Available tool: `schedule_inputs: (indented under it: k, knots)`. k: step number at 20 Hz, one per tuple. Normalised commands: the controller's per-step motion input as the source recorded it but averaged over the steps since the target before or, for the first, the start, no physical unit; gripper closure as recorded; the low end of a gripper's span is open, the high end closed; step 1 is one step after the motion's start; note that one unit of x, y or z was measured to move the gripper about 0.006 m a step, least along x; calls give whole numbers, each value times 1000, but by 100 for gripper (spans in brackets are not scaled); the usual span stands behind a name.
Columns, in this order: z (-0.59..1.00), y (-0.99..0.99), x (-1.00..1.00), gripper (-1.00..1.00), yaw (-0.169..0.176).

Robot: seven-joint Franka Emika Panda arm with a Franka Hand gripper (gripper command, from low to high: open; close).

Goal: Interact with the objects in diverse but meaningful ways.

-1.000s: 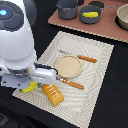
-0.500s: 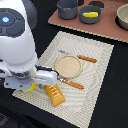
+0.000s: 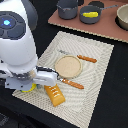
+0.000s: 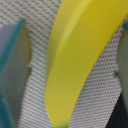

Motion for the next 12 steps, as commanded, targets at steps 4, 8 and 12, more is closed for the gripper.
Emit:
schedule_inputs:
  k: [4,8,12]
  knots:
    - [-229,47,-228,100,-14]
    - [-278,16,-240,100,-12]
    - [278,160,-246,100,-3]
